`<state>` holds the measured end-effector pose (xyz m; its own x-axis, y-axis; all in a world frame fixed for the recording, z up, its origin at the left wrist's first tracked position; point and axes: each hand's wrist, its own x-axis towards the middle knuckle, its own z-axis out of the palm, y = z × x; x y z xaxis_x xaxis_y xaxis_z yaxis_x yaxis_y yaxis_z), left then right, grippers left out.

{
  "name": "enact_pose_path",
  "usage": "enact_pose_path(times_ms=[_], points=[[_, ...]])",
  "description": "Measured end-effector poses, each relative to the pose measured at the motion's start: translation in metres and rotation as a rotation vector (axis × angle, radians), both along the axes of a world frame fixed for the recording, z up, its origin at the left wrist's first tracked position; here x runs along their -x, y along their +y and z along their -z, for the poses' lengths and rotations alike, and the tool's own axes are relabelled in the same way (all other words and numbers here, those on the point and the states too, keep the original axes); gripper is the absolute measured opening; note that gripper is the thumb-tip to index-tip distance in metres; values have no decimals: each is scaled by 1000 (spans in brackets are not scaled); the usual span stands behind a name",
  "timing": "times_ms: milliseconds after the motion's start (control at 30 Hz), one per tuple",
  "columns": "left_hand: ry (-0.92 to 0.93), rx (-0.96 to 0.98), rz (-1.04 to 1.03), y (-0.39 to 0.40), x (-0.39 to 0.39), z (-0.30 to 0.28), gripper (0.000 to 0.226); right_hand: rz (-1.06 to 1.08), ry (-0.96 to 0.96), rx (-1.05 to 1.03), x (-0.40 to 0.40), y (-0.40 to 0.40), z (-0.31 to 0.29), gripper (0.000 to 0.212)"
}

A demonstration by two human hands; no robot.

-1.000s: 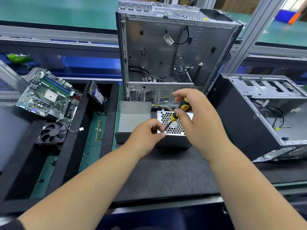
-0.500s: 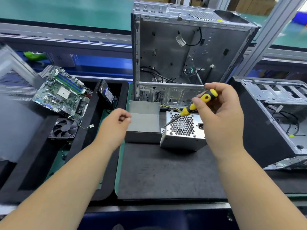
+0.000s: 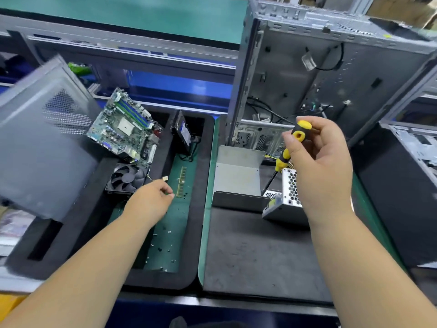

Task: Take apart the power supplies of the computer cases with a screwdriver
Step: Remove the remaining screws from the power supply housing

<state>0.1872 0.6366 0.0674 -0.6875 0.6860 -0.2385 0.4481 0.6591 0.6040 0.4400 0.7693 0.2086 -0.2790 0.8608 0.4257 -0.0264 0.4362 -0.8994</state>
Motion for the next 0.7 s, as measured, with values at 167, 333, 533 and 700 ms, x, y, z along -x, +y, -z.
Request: enact_pose_path(times_ms=[167, 333, 533, 700], points=[[4, -36, 60, 9, 11, -4, 5, 34, -130, -118, 3, 6, -7, 32], [-113, -210, 171, 40, -1, -24, 10, 9, -292, -242, -22, 21, -10, 41], [-284, -367, 302, 85, -66, -56, 11, 48, -589, -233, -77, 62, 8, 34], [-318, -301, 404, 121, -122, -68, 9, 95, -979, -25, -101, 100, 31, 20]])
